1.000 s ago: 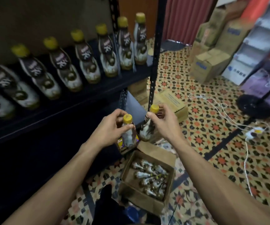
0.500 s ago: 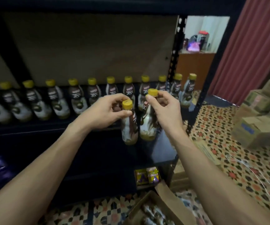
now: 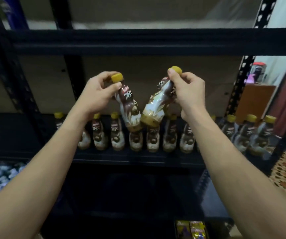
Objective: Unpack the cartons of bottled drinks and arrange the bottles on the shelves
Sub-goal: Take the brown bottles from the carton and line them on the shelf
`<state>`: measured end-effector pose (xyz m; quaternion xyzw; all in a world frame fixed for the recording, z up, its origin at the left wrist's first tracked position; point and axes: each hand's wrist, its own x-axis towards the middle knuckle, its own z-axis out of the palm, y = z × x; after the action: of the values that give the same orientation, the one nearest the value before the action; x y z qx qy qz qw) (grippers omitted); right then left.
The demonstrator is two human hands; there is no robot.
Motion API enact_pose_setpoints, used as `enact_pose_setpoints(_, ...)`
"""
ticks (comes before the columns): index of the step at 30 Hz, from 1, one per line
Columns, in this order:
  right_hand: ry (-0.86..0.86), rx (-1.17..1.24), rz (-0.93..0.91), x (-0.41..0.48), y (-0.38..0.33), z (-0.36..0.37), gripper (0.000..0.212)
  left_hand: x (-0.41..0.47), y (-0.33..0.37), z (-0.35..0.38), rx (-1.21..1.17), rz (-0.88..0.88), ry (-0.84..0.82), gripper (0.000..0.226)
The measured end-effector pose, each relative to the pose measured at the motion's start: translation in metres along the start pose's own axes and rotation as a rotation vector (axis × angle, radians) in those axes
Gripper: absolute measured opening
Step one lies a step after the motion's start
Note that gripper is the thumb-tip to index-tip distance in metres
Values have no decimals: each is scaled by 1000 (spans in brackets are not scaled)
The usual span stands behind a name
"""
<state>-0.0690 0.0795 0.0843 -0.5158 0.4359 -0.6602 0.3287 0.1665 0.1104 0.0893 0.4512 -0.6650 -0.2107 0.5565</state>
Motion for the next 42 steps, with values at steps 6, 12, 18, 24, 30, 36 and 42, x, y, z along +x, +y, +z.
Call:
enact_pose_setpoints(6,-12,89,101,26,5,72,36,39,-43,-65,60,18,90,34)
enact_pose_setpoints(12,-7,135,167,45,11,138,32,65,-76,-104,165,-4,208,20)
enact_pose_setpoints(18,-81,30,213,63,26,196,22,98,-110,-126,356,-91,83,17)
enact_pose_setpoints(24,-177,-196,285,70,55,242,12,112,-145,-132,572,-106,-154,30)
enact_pose_setpoints(30,-451,-585,283,70,73,269,21,128,-164,-142,882,-129,-471,24)
enact_pose_setpoints(36,-639,-837,177,62,84,284,32,128,-175,-135,1057,-132,-659,12)
enact_pose_setpoints(42,-708,-992,127,60,96,290,43,129,-179,-126,1086,-143,-740,16)
